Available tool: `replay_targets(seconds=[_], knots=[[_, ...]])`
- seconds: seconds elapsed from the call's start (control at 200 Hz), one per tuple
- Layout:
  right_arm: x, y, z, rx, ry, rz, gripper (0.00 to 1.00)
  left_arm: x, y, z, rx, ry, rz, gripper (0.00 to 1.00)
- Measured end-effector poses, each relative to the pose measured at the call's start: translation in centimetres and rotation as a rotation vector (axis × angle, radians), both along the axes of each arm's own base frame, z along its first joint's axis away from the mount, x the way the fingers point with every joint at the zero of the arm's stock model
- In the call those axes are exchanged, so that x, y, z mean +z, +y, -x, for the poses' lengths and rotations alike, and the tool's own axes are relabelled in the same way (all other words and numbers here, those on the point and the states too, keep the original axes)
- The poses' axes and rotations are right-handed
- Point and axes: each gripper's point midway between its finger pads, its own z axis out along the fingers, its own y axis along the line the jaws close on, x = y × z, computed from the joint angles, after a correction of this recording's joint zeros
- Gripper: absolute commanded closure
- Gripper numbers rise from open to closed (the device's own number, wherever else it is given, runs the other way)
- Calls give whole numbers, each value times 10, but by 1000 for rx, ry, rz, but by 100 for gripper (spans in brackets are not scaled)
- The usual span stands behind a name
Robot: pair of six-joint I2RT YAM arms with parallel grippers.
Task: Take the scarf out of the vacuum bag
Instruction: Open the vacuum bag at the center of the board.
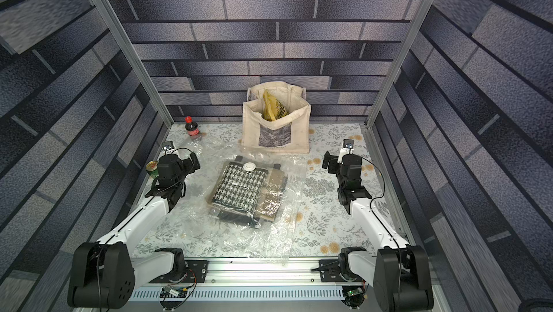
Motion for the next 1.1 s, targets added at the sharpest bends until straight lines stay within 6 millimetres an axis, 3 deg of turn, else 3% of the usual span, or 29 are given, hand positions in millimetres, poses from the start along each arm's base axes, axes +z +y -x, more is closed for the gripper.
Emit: replay_targets(seconds=[0.195,0.321,0.416,0.566,0.731,1.097], knots=[[7,5,34,4,75,-72,0,56,-22,14,-50,-63,80,0],[6,5,57,-23,147,-133,0,84,-57,28,-148,-104,105,0],[9,6,70,-31,180,-174,0,93,-86,39,-240,-97,121,0],[3,16,91,10,239,-252,0,97,-129,54,-365,-28,131,0],[-17,43,108,121,366,-367,0,92,-167,67,-464,68,130,0],[-85,90,131,289,591,-594,3,62,-205,72,-476,236,105,0]])
